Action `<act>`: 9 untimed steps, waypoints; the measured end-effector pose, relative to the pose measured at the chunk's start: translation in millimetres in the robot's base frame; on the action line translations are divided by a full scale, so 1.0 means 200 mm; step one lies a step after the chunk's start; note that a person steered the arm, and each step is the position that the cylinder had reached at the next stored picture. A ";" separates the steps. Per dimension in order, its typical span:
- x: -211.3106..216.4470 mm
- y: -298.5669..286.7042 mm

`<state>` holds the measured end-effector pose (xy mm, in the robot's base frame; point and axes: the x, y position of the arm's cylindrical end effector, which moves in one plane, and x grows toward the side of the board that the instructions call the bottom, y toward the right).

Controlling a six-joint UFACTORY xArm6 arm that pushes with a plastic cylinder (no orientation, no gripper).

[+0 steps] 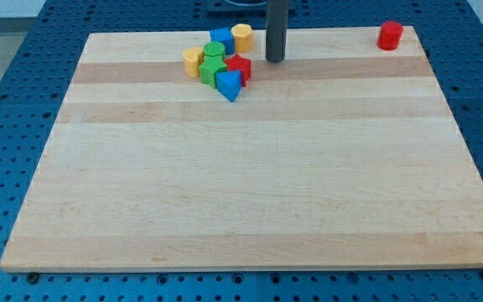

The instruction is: Move the blue cube into the green circle

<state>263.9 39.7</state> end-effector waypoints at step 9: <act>-0.20 -0.64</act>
<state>224.5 -87.9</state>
